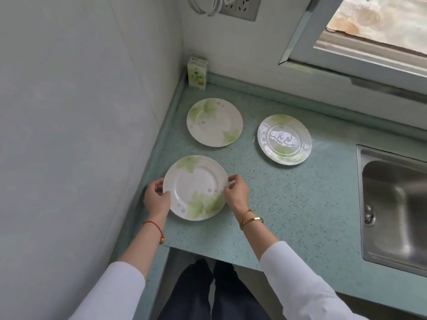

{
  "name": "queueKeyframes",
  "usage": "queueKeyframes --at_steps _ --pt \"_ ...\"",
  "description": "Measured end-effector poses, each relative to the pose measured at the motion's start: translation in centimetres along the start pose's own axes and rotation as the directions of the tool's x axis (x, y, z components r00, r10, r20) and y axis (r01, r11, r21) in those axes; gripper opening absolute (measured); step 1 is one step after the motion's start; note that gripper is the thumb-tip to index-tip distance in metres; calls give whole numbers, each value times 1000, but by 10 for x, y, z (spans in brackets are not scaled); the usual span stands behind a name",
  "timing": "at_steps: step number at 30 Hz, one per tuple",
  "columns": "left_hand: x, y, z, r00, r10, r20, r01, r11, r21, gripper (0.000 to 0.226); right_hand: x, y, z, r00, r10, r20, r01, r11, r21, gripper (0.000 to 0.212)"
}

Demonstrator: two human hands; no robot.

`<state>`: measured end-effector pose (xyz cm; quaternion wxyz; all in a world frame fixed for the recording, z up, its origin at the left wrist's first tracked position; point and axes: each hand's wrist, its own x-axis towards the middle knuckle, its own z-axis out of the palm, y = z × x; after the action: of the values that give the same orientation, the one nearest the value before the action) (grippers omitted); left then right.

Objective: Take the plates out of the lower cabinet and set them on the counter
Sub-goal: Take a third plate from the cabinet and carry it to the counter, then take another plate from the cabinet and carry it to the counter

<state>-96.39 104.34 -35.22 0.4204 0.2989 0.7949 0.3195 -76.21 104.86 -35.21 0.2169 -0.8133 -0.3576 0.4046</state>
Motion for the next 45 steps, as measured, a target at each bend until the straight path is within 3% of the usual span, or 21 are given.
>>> queueKeyframes --at_steps 8,15,20,26,32,36,37,39,45 --pt "0 -2 -1 1000 7 21 -8 1000 14 46 -4 0 -4 1000 -24 18 24 1000 -3 27" --pt "-23 0 -14 1000 22 4 -22 1000 -14 53 -18 6 -22 999 -40 31 38 997 61 34" --pt "-69 -4 -30 995 91 -34 -93 993 -74 43 -44 6 -46 985 -170 35 162 972 168 26" --pt "-152 -24 -48 967 156 -203 -202 951 -233 32 -92 10 -78 903 -365 228 283 903 324 16" --pt "-265 -68 -60 903 70 -423 -279 845 -457 28 -145 32 -102 719 -514 468 383 855 351 19" --pt "-352 -99 -67 819 -16 -573 -358 766 -533 27 -194 53 -103 527 -566 634 435 820 371 16" --pt "-384 -112 -71 775 -65 -628 -376 752 -542 26 -216 62 -102 458 -562 688 454 814 363 15" --pt "-418 -121 -73 730 -104 -676 -412 722 -555 24 -237 71 -99 387 -567 727 468 800 375 15" --pt "-561 -186 -82 453 -332 -828 -485 687 -541 28 -340 117 -92 38 -458 888 547 753 365 16"
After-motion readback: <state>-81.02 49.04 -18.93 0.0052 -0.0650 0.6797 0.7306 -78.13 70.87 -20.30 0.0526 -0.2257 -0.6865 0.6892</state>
